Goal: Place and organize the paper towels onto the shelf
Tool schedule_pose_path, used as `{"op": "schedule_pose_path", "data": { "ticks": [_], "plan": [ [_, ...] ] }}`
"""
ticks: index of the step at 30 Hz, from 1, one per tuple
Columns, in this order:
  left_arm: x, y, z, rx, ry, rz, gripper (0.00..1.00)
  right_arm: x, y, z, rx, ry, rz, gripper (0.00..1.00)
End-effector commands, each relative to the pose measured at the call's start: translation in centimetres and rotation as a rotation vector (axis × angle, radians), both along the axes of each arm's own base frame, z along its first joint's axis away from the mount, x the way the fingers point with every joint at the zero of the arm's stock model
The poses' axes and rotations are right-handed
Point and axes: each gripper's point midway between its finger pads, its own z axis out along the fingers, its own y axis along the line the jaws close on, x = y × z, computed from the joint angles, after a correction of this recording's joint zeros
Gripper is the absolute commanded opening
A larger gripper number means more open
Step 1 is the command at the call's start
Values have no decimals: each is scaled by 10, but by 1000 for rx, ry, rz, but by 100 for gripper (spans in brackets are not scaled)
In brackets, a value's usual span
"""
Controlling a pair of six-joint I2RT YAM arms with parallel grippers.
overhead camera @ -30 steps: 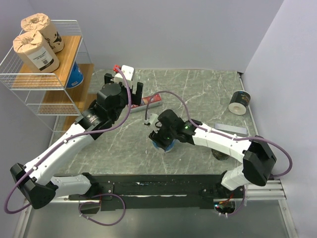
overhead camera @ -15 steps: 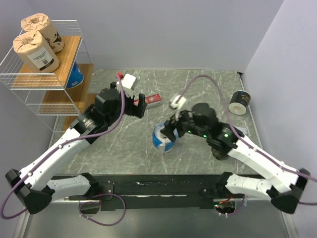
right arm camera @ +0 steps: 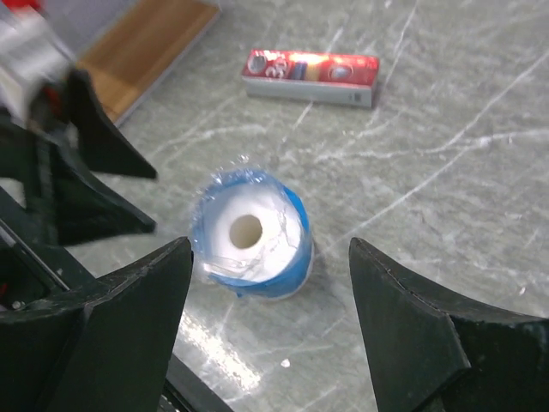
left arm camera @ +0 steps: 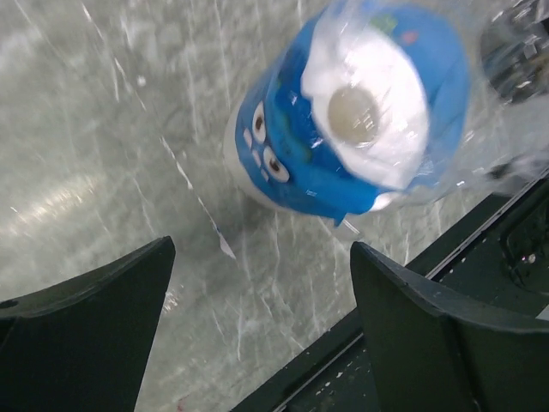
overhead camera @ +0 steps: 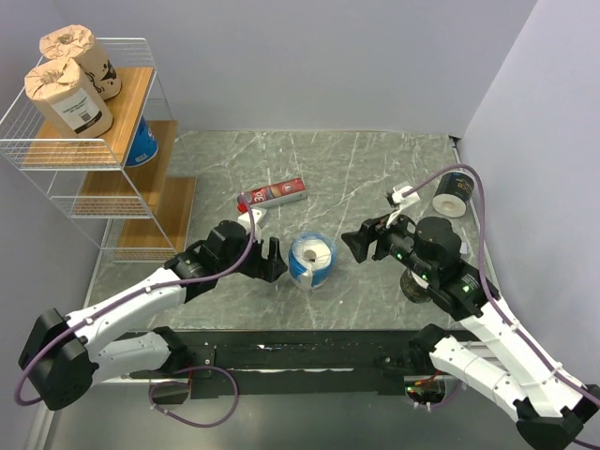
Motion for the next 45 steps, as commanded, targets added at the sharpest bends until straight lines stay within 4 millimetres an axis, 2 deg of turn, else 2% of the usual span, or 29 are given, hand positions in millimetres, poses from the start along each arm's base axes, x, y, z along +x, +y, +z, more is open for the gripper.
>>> {"op": "schedule_pose_path", "data": {
  "ticks": [1,3,4,8,13,16,20,27,30,33,35,36,42,45],
  "plan": [
    [10,-27,11,-153,-12,10,87,1,-3,13,41,-45,-19,81],
    [11,-34,8,-166,-6,5,87,1,-4,10,35,-45,-19,81],
    [11,-36,-2,-147,12,3,86,1,-5,11,37,-51,-22,81],
    [13,-46,-20,-107,38,1,85,1,-9,12,32,-66,-32,82],
    [17,-44,-43,-52,65,44,84,0,-11,18,30,-81,-39,82],
    [15,-43,-49,-49,70,58,85,2,-12,22,32,-93,-43,82],
    [12,-44,-41,-75,54,59,87,3,-11,21,28,-92,-42,82],
    [5,-38,-1,-180,-42,45,84,3,-11,25,30,-100,-40,82],
    [1,-34,0,-190,-52,44,81,3,-12,24,27,-99,-43,82],
    [4,-36,-13,-156,-26,44,73,3,-11,24,31,-101,-42,82],
    [6,-40,-18,-146,-12,47,71,3,-11,25,35,-103,-39,82],
    [7,-41,-27,-129,8,49,70,3,-11,26,35,-103,-39,82],
    [13,-48,-45,-106,48,62,68,0,-15,34,43,-125,-45,82],
    [16,-53,-46,-105,47,60,68,-1,-15,34,47,-127,-44,82]
  ]
}}
